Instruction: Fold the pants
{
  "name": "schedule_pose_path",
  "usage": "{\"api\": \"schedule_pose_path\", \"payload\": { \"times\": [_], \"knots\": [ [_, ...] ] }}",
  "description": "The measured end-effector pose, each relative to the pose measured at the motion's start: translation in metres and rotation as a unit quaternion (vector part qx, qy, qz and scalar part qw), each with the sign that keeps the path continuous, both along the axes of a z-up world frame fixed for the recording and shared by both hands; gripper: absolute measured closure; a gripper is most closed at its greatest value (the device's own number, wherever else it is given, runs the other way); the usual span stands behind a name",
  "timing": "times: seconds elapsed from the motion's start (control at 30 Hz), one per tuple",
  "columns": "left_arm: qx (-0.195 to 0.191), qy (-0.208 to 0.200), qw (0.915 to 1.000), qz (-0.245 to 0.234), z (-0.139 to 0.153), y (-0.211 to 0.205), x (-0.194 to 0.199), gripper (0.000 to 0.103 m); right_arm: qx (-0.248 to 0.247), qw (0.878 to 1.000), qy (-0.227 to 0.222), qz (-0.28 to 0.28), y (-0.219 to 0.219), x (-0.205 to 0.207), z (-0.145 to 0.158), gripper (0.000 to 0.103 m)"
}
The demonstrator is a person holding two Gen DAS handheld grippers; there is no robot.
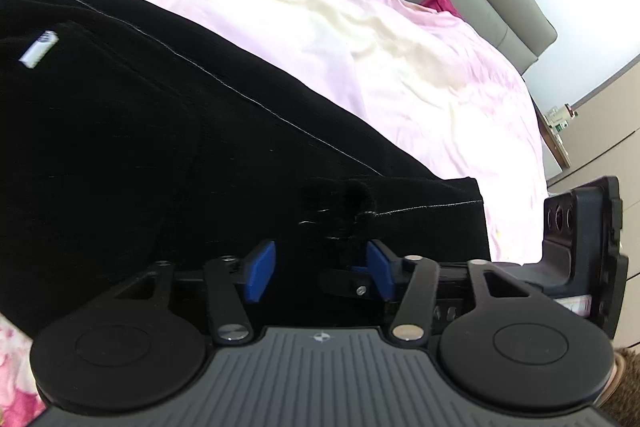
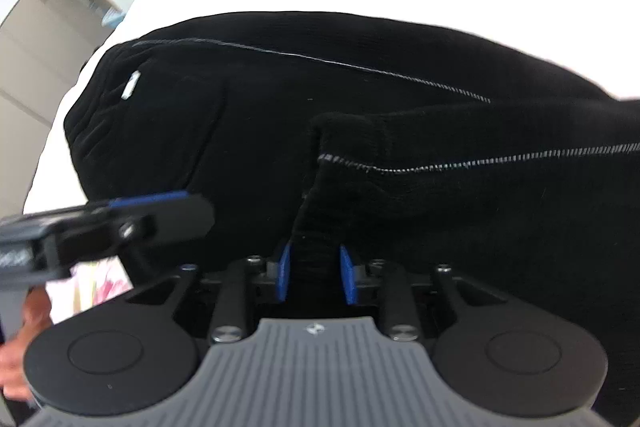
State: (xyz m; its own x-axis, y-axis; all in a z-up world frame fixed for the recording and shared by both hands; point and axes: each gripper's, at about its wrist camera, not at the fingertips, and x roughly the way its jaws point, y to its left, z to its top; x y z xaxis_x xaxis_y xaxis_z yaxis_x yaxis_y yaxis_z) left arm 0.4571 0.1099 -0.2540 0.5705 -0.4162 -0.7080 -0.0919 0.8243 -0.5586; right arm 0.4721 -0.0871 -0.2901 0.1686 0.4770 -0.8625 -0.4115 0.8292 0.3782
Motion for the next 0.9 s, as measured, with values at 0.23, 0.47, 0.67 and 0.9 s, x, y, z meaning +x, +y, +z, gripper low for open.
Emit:
{"api": "schedule_pose_path", "payload": {
  "times": [0.23,0.47,0.67,0.9],
  "knots": [
    [0.028,0.007,0.9995,-0.014,-0.005,-0.028,0.02,0.021,-0.006,0.999,-0.034,0.035,-0.008,-0.024,0.023,0.057],
    [0.093,0.001,0.9952,-0.031,-0.029,-0.06,0.041,0.019,-0.047,0.995,-0.083,-0.001,-0.073,-0.029,0.037,0.056],
    [0.116,-0.034,0.9924,-0.025,-0.021,-0.063,0.026,0.062,-0.06,0.994,-0.077,-0.049,-0.134,-0.038,0.031,0.056],
    [0.18,-0.121,0.9728,-0.082,0.052,-0.081,0.021,0.075,-0.055,0.989,-0.098,-0.092,-0.187,-0.041,0.035,0.056]
  ]
}}
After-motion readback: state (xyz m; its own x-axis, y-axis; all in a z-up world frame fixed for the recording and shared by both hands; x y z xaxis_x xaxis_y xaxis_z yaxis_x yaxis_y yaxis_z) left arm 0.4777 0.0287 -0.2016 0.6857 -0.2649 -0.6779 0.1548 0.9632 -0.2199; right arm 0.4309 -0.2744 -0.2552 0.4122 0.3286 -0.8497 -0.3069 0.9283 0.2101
